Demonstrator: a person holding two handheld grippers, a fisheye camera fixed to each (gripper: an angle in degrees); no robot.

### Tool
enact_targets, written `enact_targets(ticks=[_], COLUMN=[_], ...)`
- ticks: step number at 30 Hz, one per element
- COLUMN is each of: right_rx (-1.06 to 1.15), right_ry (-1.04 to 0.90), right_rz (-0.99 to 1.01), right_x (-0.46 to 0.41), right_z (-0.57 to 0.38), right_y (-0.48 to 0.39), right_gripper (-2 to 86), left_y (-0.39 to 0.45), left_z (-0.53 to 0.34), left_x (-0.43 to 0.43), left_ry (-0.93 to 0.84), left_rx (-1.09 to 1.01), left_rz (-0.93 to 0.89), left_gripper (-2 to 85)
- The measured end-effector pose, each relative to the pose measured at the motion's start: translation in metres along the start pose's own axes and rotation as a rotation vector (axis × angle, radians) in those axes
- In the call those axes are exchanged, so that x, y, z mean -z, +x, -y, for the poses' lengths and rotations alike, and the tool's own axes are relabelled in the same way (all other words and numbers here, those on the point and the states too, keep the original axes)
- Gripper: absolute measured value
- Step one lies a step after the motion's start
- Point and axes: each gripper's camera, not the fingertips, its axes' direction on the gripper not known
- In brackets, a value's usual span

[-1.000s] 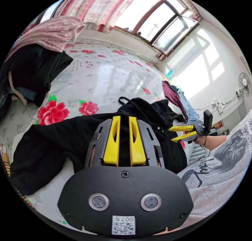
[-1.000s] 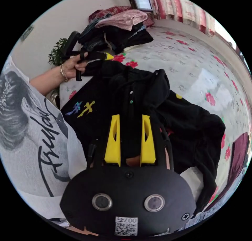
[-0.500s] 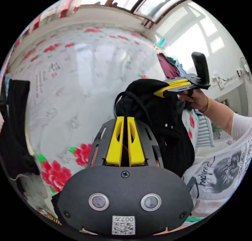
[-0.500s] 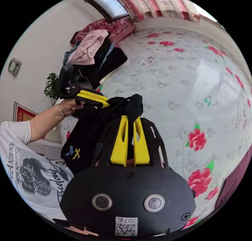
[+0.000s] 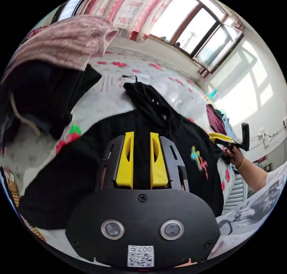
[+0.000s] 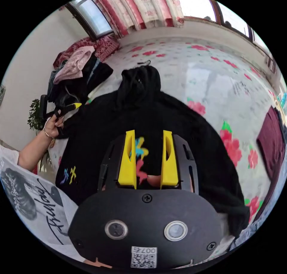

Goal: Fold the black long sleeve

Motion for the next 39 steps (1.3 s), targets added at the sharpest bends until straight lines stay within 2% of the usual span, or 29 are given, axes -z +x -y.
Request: enact_targets(ticks=[4,7,13,18,20,21,23,26,29,33,36,39], right_rx=[-0.150,-0.172,-0.252,-0.217,-0.214,-0.241,-0.329,-0.387,-0.356,-0.311,-0.218,-0.194], right_ry=[-0.213,-0.313,-0.294,-0.280,-0.313,-0.338,-0.269,-0.246,-0.280,-0.274,-0.303,-0.344], right_rz=[-0.006,-0.017,0.049,0.004,0.046,0.098,0.074,0.093,0.213,0.130,-0.006,-0.086], right_x=[0.012,0.028,0.052,0.070,0.066,0.059,0.064,0.068,0.064,0.066,0.081,0.085], right_z=[-0.146,-0.203,-0.261,-0.281,-0.285,-0.287,-0.289,-0.284,-0.279,-0.277,-0.279,-0.297], right_y=[-0.004,-0.016,-0.023,-0.032,-0.032,-0.031,-0.029,-0.029,-0.039,-0.052,-0.060,-0.062], right_gripper=[10.5,10.8,11.3,10.9,10.6,10.2,9.5,8.2,5.6,1.8,0.6,0.2], left_y=[0.001,0.002,0.004,0.005,0.001,-0.002,-0.009,-0.011,-0.007,-0.016,-0.023,-0.025], left_z=[-0.134,-0.190,-0.251,-0.272,-0.278,-0.279,-0.276,-0.265,-0.260,-0.262,-0.271,-0.292], left_x=[0.036,0.068,0.093,0.098,0.095,0.097,0.098,0.095,0.093,0.101,0.113,0.112], left_ry=[-0.195,-0.252,-0.328,-0.382,-0.396,-0.369,-0.379,-0.448,-0.456,-0.435,-0.445,-0.502], left_rx=[0.130,0.220,0.278,0.313,0.326,0.343,0.371,0.314,0.239,0.252,0.231,0.211], left_rz=[0.168,0.187,0.198,0.215,0.213,0.211,0.208,0.254,0.215,0.199,0.156,0.114], left_gripper=[7.5,8.5,11.7,12.9,13.3,13.1,12.3,9.0,4.7,3.0,2.0,1.7])
